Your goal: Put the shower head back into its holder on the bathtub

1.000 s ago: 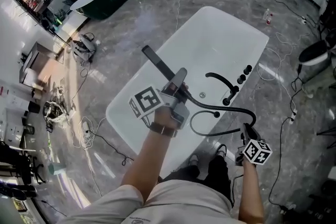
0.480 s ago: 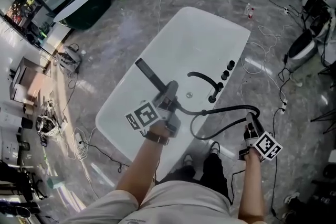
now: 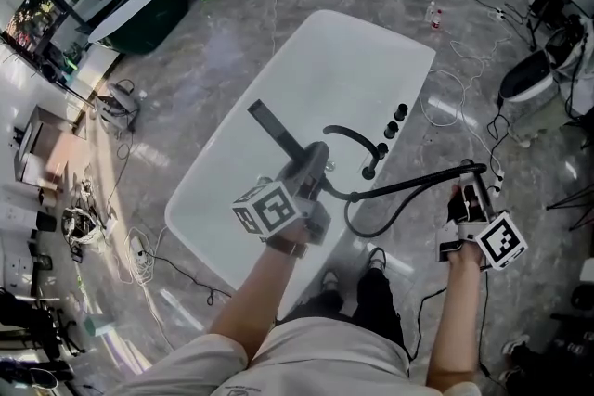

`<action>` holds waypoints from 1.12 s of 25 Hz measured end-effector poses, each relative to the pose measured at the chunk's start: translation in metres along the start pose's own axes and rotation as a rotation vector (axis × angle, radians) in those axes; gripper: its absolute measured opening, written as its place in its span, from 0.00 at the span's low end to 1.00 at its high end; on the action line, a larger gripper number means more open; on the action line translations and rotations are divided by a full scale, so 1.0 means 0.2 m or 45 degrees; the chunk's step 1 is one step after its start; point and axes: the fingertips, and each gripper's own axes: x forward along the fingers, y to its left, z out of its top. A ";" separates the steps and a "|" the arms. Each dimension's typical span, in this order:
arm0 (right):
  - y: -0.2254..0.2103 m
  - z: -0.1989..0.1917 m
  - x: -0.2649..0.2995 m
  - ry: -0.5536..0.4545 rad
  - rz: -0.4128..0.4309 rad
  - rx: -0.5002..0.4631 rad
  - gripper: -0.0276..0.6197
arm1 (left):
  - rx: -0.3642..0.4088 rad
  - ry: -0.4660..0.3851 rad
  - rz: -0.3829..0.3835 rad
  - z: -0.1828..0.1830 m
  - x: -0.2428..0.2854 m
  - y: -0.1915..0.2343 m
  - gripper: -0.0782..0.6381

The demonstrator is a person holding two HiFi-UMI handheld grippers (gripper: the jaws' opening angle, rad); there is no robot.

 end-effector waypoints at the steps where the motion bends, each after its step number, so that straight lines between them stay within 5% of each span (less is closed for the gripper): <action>1: 0.04 0.05 0.02 -0.029 0.033 -0.016 0.15 | 0.017 -0.004 -0.013 0.00 0.01 -0.03 0.21; 5: 0.18 0.20 0.11 -0.103 0.161 -0.025 0.15 | 0.083 -0.027 -0.053 0.05 0.04 -0.15 0.21; 13: 0.33 0.30 0.32 -0.102 0.389 0.208 0.15 | 0.152 -0.065 -0.032 0.09 0.12 -0.23 0.21; 19: 0.59 0.38 0.46 -0.078 0.658 0.297 0.15 | 0.185 -0.162 -0.052 0.25 0.10 -0.30 0.21; 24: 0.74 0.45 0.52 -0.089 0.840 0.205 0.15 | 0.216 -0.208 -0.058 0.29 0.10 -0.33 0.21; 28: 0.72 0.44 0.56 -0.038 0.805 -0.012 0.15 | 0.246 -0.198 -0.019 0.28 0.13 -0.30 0.21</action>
